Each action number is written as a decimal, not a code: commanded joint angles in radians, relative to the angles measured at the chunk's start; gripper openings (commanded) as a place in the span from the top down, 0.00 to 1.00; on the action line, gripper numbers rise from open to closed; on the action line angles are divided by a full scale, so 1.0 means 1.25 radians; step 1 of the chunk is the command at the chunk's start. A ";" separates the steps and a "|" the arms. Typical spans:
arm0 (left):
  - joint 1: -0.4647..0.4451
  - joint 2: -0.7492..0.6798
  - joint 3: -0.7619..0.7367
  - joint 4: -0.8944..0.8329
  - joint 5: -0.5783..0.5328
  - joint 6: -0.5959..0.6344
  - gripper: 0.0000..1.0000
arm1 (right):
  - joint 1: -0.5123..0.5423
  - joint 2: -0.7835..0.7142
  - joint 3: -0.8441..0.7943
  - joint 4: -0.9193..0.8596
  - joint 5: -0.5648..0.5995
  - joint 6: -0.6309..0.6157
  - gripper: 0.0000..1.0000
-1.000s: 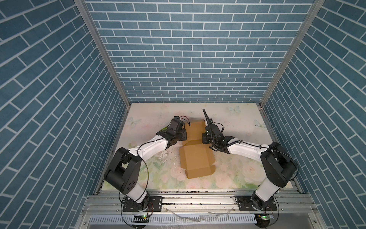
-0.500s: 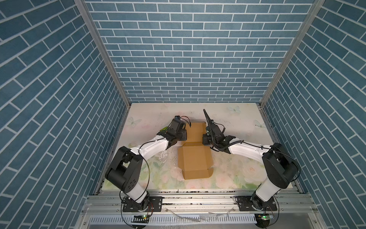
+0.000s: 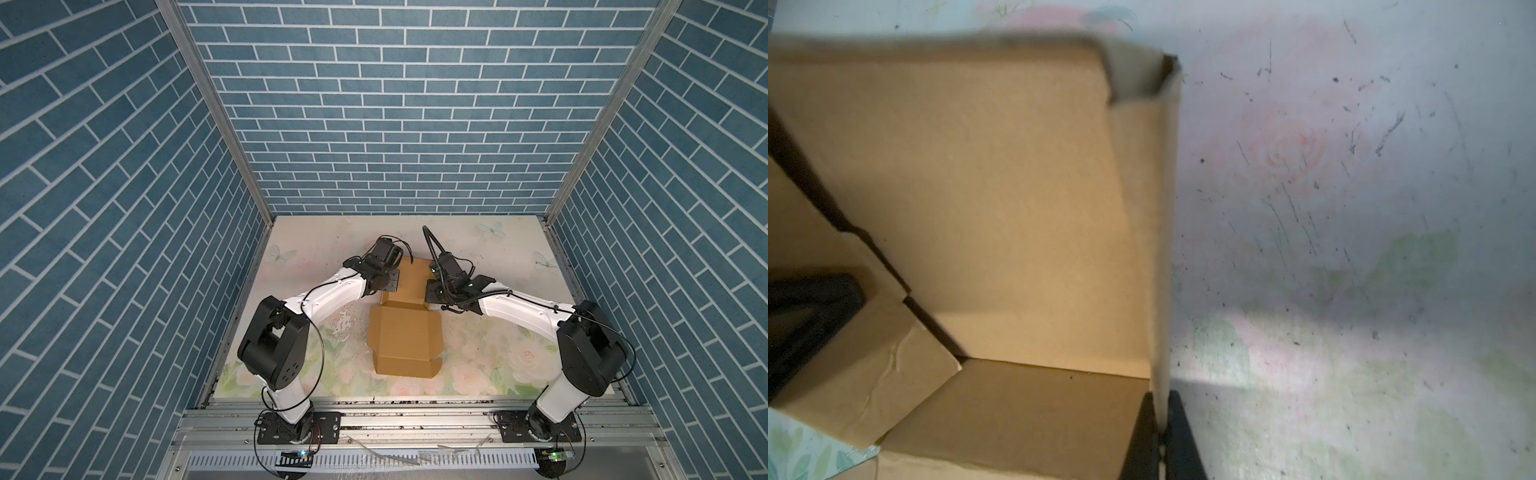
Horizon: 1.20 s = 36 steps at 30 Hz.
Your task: Fold the paper box
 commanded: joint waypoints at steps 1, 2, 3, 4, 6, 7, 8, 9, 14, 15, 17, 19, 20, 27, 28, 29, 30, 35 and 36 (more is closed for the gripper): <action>-0.029 0.030 0.033 -0.084 -0.022 0.034 0.81 | 0.001 -0.007 0.041 -0.088 -0.079 0.064 1.00; -0.037 0.037 0.042 -0.094 -0.026 0.040 0.81 | -0.001 -0.003 0.047 -0.105 -0.097 0.070 1.00; -0.045 0.043 0.050 -0.104 -0.034 0.044 0.81 | -0.003 0.000 0.052 -0.118 -0.113 0.073 1.00; -0.049 0.049 0.056 -0.113 -0.038 0.047 0.81 | -0.005 0.002 0.057 -0.132 -0.124 0.076 1.00; -0.061 0.064 0.072 -0.135 -0.057 0.052 0.81 | -0.008 0.003 0.074 -0.170 -0.140 0.076 1.00; -0.065 0.070 0.076 -0.144 -0.062 0.053 0.80 | -0.008 0.004 0.081 -0.185 -0.142 0.074 1.00; -0.069 0.076 0.080 -0.151 -0.067 0.053 0.80 | -0.011 0.006 0.090 -0.202 -0.143 0.070 1.00; -0.074 0.083 0.083 -0.153 -0.069 0.053 0.80 | -0.015 0.009 0.098 -0.218 -0.145 0.066 1.00; -0.101 0.116 0.091 -0.166 -0.114 0.052 0.79 | -0.035 0.028 0.099 -0.249 -0.195 0.072 1.00; -0.108 0.122 0.091 -0.166 -0.125 0.050 0.79 | -0.036 0.032 0.094 -0.249 -0.202 0.076 1.00; -0.117 0.134 0.091 -0.164 -0.141 0.049 0.79 | -0.038 0.041 0.087 -0.248 -0.210 0.081 1.00; -0.126 0.149 0.094 -0.169 -0.163 0.049 0.79 | -0.040 0.050 0.078 -0.240 -0.215 0.087 1.00; -0.131 0.158 0.098 -0.173 -0.177 0.049 0.79 | -0.041 0.056 0.074 -0.236 -0.215 0.090 1.00; -0.140 0.186 0.102 -0.186 -0.248 0.049 0.79 | -0.049 0.080 0.059 -0.215 -0.224 0.107 1.00; -0.142 0.191 0.104 -0.192 -0.257 0.050 0.79 | -0.050 0.082 0.057 -0.213 -0.225 0.109 1.00; -0.142 0.196 0.104 -0.194 -0.264 0.052 0.79 | -0.050 0.084 0.055 -0.211 -0.225 0.109 1.00; -0.142 0.201 0.104 -0.194 -0.266 0.052 0.79 | -0.053 0.087 0.054 -0.210 -0.226 0.110 1.00; -0.146 0.215 0.099 -0.189 -0.308 0.051 0.79 | -0.058 0.095 0.048 -0.208 -0.224 0.117 1.00; -0.149 0.217 0.098 -0.187 -0.321 0.051 0.79 | -0.059 0.096 0.048 -0.208 -0.224 0.121 1.00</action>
